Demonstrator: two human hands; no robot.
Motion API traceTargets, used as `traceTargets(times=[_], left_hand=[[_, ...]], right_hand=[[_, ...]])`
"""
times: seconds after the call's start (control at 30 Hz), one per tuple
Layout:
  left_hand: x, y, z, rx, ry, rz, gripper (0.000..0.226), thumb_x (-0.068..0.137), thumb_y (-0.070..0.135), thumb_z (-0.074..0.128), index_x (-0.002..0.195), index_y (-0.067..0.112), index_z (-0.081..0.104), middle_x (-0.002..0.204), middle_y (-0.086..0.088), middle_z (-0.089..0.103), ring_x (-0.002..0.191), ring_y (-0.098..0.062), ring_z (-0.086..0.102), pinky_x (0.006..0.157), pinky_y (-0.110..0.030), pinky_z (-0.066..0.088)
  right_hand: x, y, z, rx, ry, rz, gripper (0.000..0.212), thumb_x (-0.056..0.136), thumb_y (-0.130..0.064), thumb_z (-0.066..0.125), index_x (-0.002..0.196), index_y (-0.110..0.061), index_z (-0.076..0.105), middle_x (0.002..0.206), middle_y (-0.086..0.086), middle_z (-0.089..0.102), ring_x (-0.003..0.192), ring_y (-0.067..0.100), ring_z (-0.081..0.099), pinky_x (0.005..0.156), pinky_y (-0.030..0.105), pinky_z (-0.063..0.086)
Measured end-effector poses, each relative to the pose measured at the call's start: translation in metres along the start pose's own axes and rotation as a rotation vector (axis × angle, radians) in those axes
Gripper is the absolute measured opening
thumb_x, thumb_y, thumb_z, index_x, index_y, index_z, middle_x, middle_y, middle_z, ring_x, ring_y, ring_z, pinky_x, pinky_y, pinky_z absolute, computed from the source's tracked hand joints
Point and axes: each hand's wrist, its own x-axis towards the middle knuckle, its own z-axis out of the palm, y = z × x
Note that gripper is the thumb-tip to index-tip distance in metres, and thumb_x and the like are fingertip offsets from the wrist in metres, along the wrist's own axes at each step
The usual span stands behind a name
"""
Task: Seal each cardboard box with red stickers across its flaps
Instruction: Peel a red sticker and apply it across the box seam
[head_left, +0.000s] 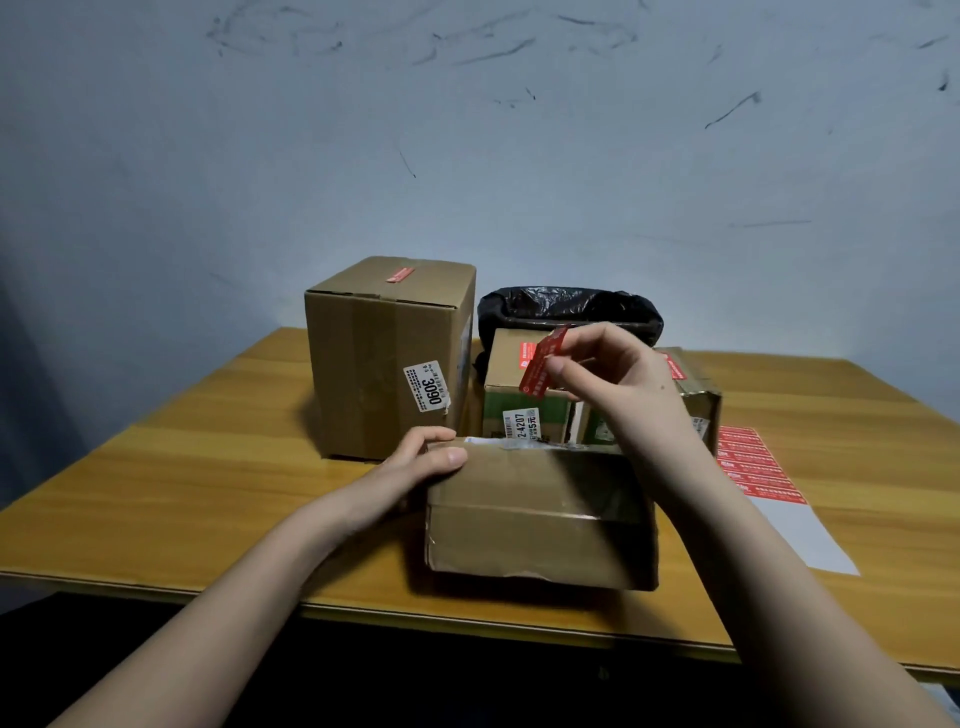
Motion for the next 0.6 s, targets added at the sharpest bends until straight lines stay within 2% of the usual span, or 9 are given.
traceTargets(times=[0.07, 0.13, 0.17, 0.23, 0.27, 0.33, 0.43, 0.53, 0.6], left_hand=[[0.0, 0.002, -0.003, -0.025, -0.002, -0.054, 0.084, 0.05, 0.077, 0.057, 0.122, 0.036, 0.049, 0.128, 0.003, 0.052, 0.118, -0.013, 0.05, 0.107, -0.038, 0.037], [0.004, 0.001, -0.008, -0.071, 0.004, -0.126, 0.078, 0.052, 0.082, 0.057, 0.119, 0.042, 0.056, 0.127, -0.001, 0.056, 0.117, -0.02, 0.052, 0.109, -0.042, 0.035], [0.006, 0.002, -0.01, -0.09, 0.007, -0.169, 0.071, 0.054, 0.084, 0.058, 0.114, 0.046, 0.06, 0.126, -0.006, 0.057, 0.111, -0.024, 0.051, 0.106, -0.044, 0.034], [0.011, 0.003, -0.013, -0.126, 0.001, -0.246, 0.067, 0.053, 0.087, 0.062, 0.104, 0.044, 0.065, 0.116, -0.018, 0.056, 0.1, -0.025, 0.038, 0.086, -0.039, 0.028], [0.013, 0.004, -0.015, -0.142, 0.004, -0.276, 0.069, 0.05, 0.087, 0.065, 0.103, 0.041, 0.066, 0.108, -0.013, 0.053, 0.098, -0.025, 0.034, 0.08, -0.038, 0.02], [0.015, 0.007, -0.017, -0.166, 0.024, -0.31, 0.078, 0.047, 0.085, 0.07, 0.105, 0.034, 0.065, 0.104, -0.007, 0.047, 0.095, -0.025, 0.036, 0.081, -0.037, 0.025], [0.015, 0.013, -0.019, -0.151, 0.014, -0.348, 0.095, 0.045, 0.085, 0.069, 0.115, 0.022, 0.058, 0.092, -0.011, 0.042, 0.074, -0.023, 0.035, 0.064, -0.03, 0.024], [0.013, 0.018, -0.02, -0.191, -0.04, -0.373, 0.091, 0.048, 0.081, 0.071, 0.111, 0.016, 0.056, 0.09, -0.01, 0.042, 0.075, -0.02, 0.036, 0.065, -0.027, 0.026], [0.012, 0.021, -0.021, -0.191, -0.069, -0.392, 0.086, 0.053, 0.079, 0.07, 0.107, 0.014, 0.055, 0.081, -0.008, 0.045, 0.072, -0.019, 0.036, 0.066, -0.026, 0.028]], right_hand=[[0.0, -0.003, -0.002, -0.025, 0.009, -0.02, 0.017, 0.086, -0.005, 0.069, 0.084, -0.021, 0.065, 0.085, -0.003, 0.069, 0.081, 0.013, 0.065, 0.081, 0.032, 0.054], [0.0, -0.004, -0.004, -0.026, 0.017, -0.023, 0.017, 0.086, -0.006, 0.069, 0.084, -0.022, 0.066, 0.084, -0.005, 0.069, 0.079, 0.01, 0.065, 0.076, 0.026, 0.053], [0.0, -0.004, -0.004, -0.017, 0.02, -0.02, 0.017, 0.086, -0.005, 0.068, 0.083, -0.022, 0.065, 0.082, -0.007, 0.069, 0.078, 0.007, 0.064, 0.072, 0.022, 0.051], [-0.001, -0.004, -0.006, 0.005, 0.026, -0.01, 0.017, 0.086, -0.005, 0.068, 0.084, -0.021, 0.065, 0.081, -0.008, 0.069, 0.076, 0.005, 0.064, 0.069, 0.017, 0.048], [-0.002, -0.004, -0.008, 0.011, 0.028, -0.003, 0.016, 0.086, -0.004, 0.067, 0.085, -0.02, 0.065, 0.082, -0.007, 0.069, 0.077, 0.005, 0.065, 0.068, 0.016, 0.048], [-0.003, -0.003, -0.01, 0.013, 0.034, 0.007, 0.014, 0.086, -0.004, 0.067, 0.087, -0.017, 0.066, 0.083, -0.004, 0.069, 0.077, 0.006, 0.065, 0.068, 0.016, 0.048], [-0.003, -0.003, -0.014, 0.025, 0.049, 0.023, 0.014, 0.086, -0.004, 0.067, 0.087, -0.018, 0.066, 0.084, -0.002, 0.07, 0.079, 0.009, 0.066, 0.072, 0.021, 0.052], [-0.002, -0.004, -0.018, 0.012, 0.05, 0.023, 0.014, 0.087, -0.005, 0.067, 0.086, -0.019, 0.066, 0.086, 0.001, 0.07, 0.081, 0.012, 0.066, 0.073, 0.022, 0.053], [-0.002, -0.004, -0.019, 0.008, 0.054, 0.021, 0.014, 0.087, -0.005, 0.067, 0.086, -0.019, 0.066, 0.086, 0.0, 0.07, 0.081, 0.012, 0.066, 0.071, 0.02, 0.052]])
